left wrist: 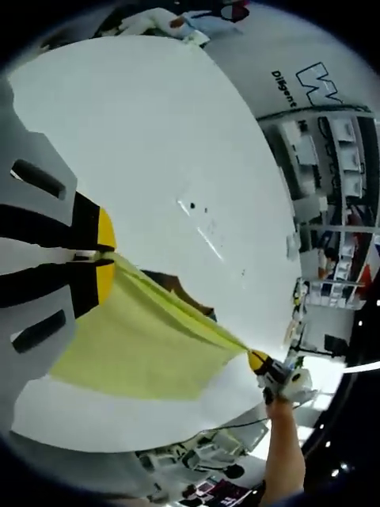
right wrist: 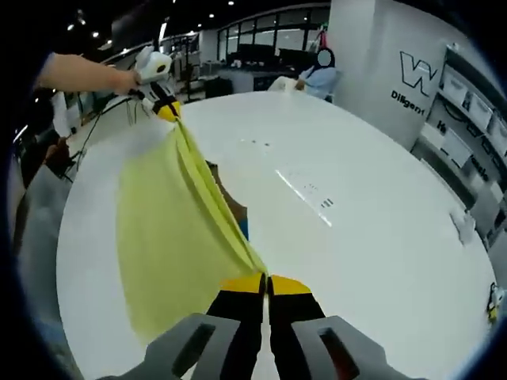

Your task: Fold the garment on the visible template until the final outline fits inside the template.

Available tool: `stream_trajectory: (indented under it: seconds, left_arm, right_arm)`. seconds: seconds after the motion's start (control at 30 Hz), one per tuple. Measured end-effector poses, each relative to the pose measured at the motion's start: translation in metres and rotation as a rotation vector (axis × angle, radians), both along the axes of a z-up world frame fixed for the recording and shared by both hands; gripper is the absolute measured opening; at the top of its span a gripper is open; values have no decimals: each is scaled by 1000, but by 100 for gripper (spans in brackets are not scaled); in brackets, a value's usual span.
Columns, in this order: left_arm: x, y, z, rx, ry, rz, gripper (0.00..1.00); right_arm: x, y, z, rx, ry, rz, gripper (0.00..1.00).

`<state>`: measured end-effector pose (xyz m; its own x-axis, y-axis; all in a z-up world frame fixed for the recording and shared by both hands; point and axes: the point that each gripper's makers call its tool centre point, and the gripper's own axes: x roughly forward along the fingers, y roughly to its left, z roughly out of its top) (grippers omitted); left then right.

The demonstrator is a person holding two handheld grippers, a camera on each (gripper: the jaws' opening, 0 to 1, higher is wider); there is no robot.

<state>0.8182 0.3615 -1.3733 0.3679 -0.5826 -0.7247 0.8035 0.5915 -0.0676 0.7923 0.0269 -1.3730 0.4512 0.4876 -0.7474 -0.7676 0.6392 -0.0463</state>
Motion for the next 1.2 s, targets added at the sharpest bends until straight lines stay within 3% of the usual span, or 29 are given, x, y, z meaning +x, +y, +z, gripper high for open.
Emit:
stream_trajectory:
  seconds: [0.4,0.53,0.6,0.67,0.73,0.9,1.13,1.2]
  left_arm:
    - [14,9,-30,38,72,110,4]
    - [22,16,-36,38,82,170,6]
    - [23,23,-35,70,59,175,1]
    - [22,27,-31,57,54,193,4]
    - [22,30,-27,33,52,215,8]
    - [-8,32,-20,-5,72,194,8]
    - [-63,39,-25,-33,93,162,12]
    - [-67,44,-29,-46,100,161,13]
  right_arm:
    - [19,6,-26,-7,19,-96,0]
    - [24,8,-29,-4,6,-130,0]
    - [24,7,-28,-9,-8,-140,0]
    - [25,4,-28,-3,-14,-160,12]
    - [20,-1,-29,-4,-12,-176,14]
    - [-3,-4,-30,26,-3,-165,13]
    - [-47,-4,-32,86,13,-139,15]
    - [-58,-6,-33,108,15,-141,15]
